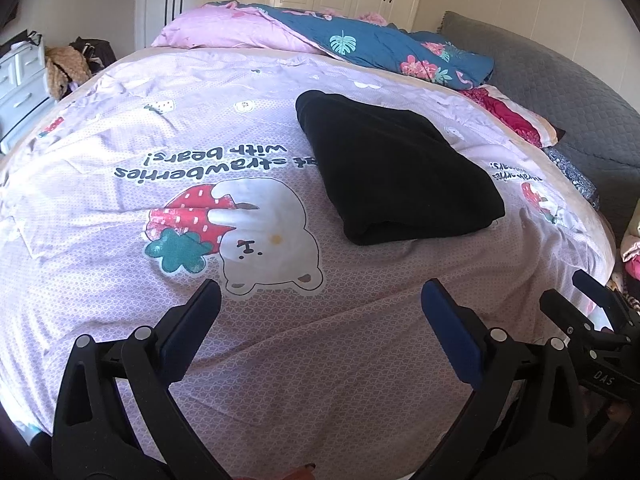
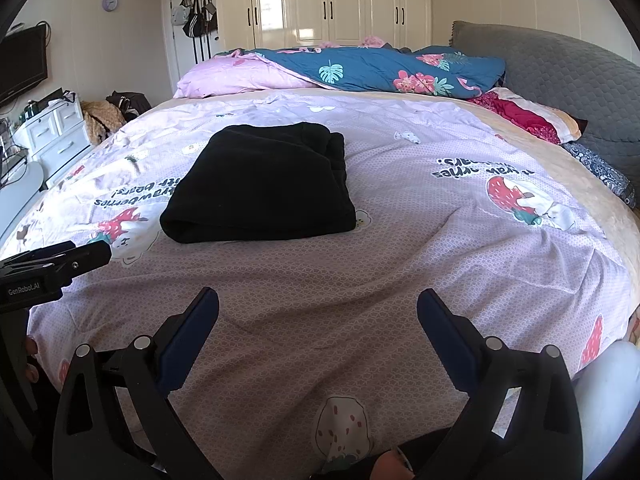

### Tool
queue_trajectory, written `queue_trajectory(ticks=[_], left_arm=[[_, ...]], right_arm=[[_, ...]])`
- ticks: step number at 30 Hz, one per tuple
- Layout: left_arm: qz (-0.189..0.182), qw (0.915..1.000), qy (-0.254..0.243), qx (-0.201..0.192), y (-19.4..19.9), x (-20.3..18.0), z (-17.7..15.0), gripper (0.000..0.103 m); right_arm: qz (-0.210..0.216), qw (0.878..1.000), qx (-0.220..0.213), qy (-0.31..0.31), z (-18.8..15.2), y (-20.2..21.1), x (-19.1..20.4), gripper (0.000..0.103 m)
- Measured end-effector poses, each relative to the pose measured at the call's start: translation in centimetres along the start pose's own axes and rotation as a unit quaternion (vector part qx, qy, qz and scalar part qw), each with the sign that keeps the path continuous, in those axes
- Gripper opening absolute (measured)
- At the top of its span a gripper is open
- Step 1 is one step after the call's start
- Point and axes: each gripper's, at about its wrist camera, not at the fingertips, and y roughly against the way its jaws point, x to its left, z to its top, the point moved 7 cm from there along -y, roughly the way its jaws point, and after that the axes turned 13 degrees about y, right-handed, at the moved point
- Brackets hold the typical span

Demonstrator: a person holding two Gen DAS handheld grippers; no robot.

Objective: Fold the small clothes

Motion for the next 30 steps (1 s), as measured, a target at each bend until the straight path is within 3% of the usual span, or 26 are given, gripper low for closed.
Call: queue_trajectory(ticks=[30], left_arm=[[0.013, 0.9999, 0.0, 0.005, -0.25, 0.2, -0.13, 0.094]], right_arm=[[-0.004, 1.0, 0.005, -0.006, -0.12, 0.0, -0.85, 0.099]])
